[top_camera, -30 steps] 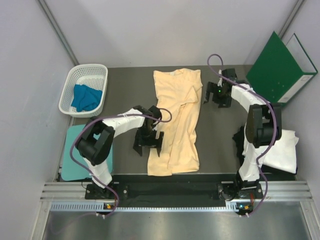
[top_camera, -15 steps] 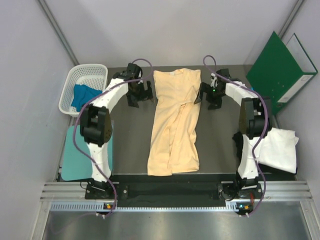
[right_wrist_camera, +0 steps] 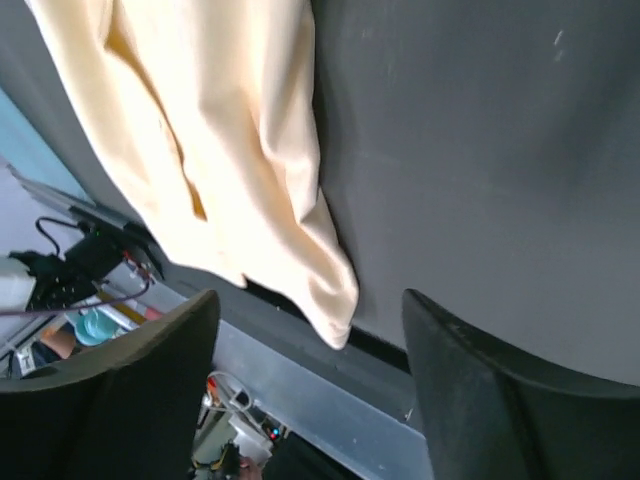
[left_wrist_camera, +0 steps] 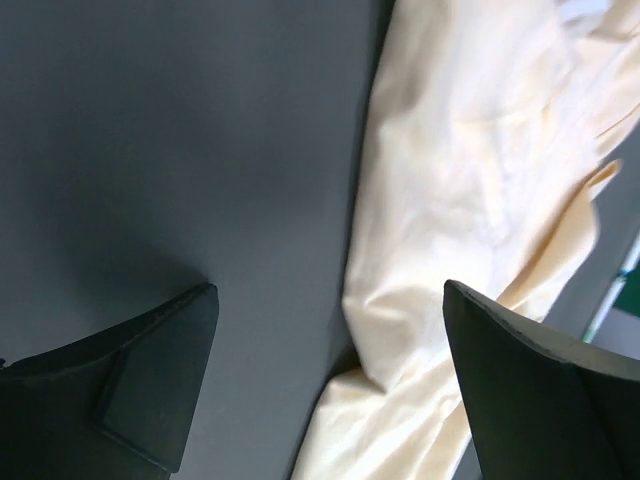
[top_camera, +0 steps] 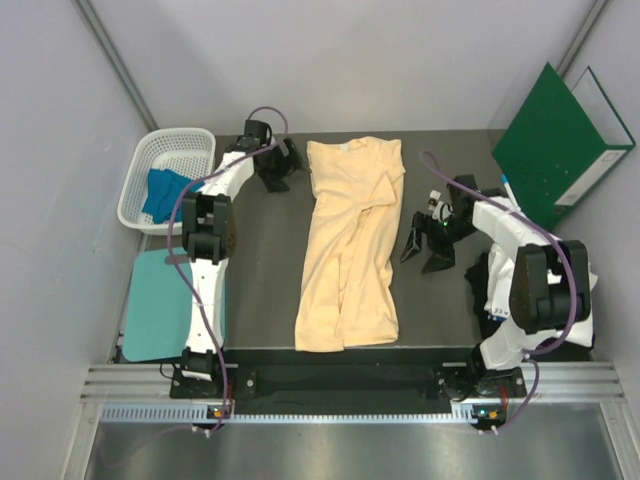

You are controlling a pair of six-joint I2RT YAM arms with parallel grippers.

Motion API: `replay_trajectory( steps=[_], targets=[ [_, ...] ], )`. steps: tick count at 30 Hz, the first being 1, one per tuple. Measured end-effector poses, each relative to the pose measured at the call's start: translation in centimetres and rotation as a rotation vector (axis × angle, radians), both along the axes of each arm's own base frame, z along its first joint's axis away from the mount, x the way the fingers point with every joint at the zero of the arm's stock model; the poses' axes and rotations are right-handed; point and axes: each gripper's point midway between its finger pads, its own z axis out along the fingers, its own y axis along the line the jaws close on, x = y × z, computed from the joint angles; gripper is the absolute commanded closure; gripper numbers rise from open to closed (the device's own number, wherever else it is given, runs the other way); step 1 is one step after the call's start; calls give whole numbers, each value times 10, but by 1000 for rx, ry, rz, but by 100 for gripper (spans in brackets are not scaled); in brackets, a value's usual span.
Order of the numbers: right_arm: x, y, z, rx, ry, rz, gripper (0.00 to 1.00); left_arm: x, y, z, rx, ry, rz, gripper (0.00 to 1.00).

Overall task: Fold and stack the t-shirts
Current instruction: Rotate the tshirt 90 degrees, then grab the bottom of the folded rectangular tshirt with both arms

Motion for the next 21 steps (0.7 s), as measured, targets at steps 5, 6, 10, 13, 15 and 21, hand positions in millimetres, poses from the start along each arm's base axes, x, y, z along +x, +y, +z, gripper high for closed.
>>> replay_trajectory(
  steps=[5, 6, 10, 13, 15, 21],
  targets=[
    [-47, 1, -2, 40, 90, 6, 40, 27, -16, 6, -147, -64, 21, 18],
    [-59, 2, -6, 46, 122, 5, 41, 31, -22, 6, -178, -72, 16, 21],
    [-91, 5, -15, 54, 215, 24, 41, 41, -45, 3, -262, -90, -10, 38],
    [-105, 14, -17, 48, 245, 66, 41, 40, -56, -2, -292, -78, -18, 65],
    [-110, 22, -17, 45, 243, 108, 42, 39, -59, -9, -298, -64, -13, 86],
    [-124, 48, -35, -8, 291, 243, 52, 42, -58, -18, -348, -35, 11, 100]
  ],
)
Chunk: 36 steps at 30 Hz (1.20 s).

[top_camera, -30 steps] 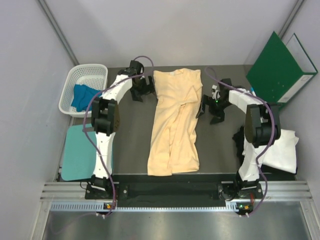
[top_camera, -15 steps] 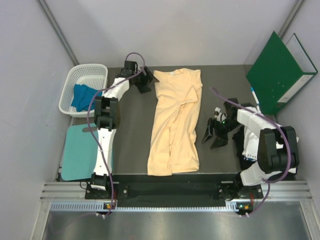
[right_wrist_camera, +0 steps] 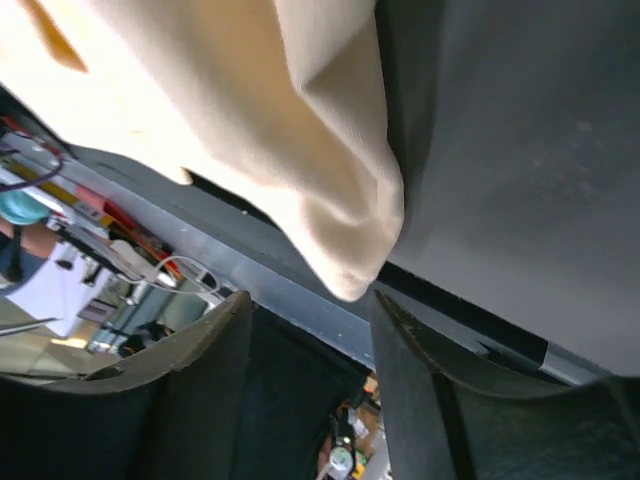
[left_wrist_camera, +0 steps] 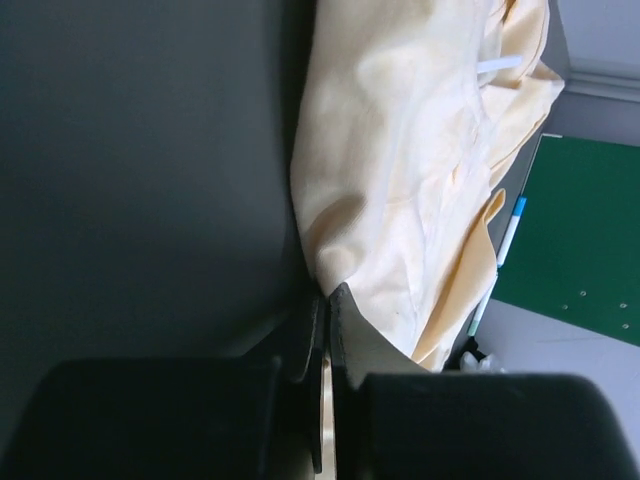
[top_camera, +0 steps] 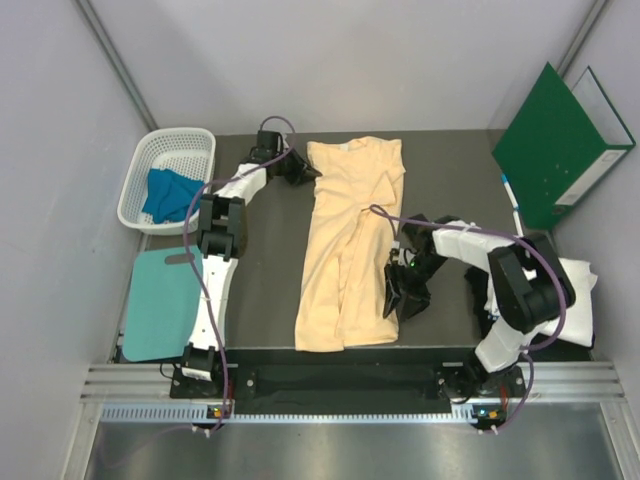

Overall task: Fold and stack the t-shirts
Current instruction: Grab the bottom of the folded rectangular tshirt with both arms

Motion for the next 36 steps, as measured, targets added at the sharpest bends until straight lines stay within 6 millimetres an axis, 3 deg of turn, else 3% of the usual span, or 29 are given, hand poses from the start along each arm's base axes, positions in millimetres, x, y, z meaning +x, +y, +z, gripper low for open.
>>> replay_trajectory(
  steps=[6, 10, 23, 24, 26, 27, 28, 30, 31, 33, 36],
  targets=[
    [-15, 4, -20, -73, 42, 84, 63, 10, 15, 0, -37, 7, 40, 100],
    [-22, 2, -28, -125, 34, 136, 85, 15, 22, -1, -62, 6, 56, 100],
    [-28, -12, -41, -238, -7, 185, 91, 35, 38, 0, -156, -16, 86, 100],
    [-28, -12, -41, -242, -10, 186, 83, 36, 40, -1, -159, -14, 91, 100],
    [-27, -14, -42, -258, -13, 182, 72, 38, 45, -1, -172, -15, 97, 85],
    [-26, -15, -41, -269, -16, 183, 57, 39, 47, 0, -183, -18, 95, 70],
    [-24, -17, -41, -283, -22, 182, 50, 39, 49, 1, -190, -18, 94, 48],
    [-19, -20, -38, -315, -34, 184, 32, 41, 51, 7, -221, -33, 90, 19],
    [-15, -21, -35, -329, -49, 184, 15, 42, 52, 16, -237, -62, 77, 3],
    [2, -20, -26, -357, -113, 185, 1, 39, 57, 33, -241, -112, 72, 1],
    [33, -15, -3, -371, -245, 167, 0, 17, 65, 45, -203, -124, 70, 2]
  ],
)
